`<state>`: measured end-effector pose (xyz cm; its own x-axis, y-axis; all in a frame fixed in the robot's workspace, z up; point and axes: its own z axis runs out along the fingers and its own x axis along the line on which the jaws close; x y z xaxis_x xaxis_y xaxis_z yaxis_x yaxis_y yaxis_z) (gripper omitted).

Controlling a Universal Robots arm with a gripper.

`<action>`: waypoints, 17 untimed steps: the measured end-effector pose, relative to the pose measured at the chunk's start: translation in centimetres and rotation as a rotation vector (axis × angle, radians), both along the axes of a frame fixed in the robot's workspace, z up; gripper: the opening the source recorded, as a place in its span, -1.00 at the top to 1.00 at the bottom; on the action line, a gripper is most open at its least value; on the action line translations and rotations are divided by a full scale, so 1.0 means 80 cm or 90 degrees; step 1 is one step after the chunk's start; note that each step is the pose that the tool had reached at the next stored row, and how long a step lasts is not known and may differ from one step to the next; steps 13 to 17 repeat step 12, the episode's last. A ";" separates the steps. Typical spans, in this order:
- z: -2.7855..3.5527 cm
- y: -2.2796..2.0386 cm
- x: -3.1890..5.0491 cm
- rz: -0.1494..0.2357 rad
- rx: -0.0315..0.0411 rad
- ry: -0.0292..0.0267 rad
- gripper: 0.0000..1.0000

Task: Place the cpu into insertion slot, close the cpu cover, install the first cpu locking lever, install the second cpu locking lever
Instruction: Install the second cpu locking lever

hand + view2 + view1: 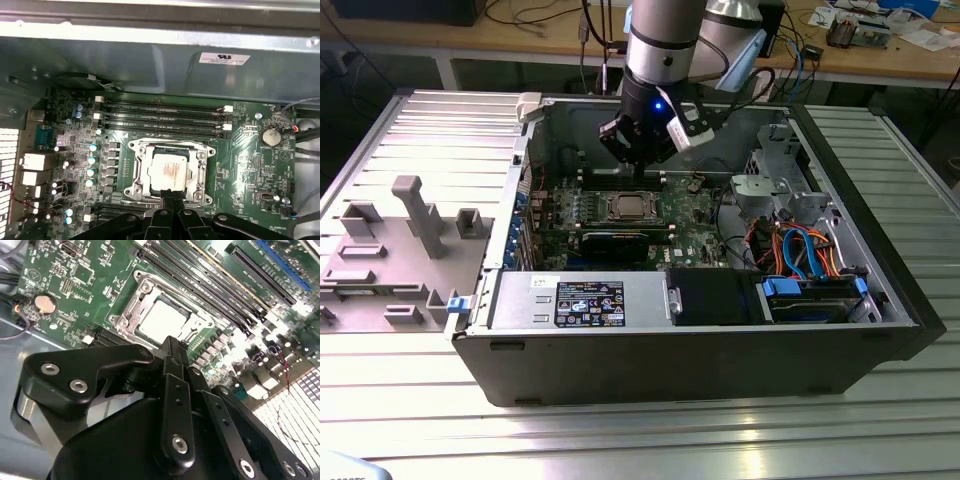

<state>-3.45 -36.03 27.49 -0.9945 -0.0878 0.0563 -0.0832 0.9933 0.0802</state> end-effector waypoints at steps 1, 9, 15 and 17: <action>0.0011 0.0000 0.000 0.000 0.0000 0.0000 0.79; 0.0013 0.0000 0.000 0.000 0.0001 0.0000 0.79; 0.0014 0.0000 0.000 0.000 0.0001 0.0000 0.79; 0.0014 0.0000 0.000 0.000 0.0001 0.0000 0.79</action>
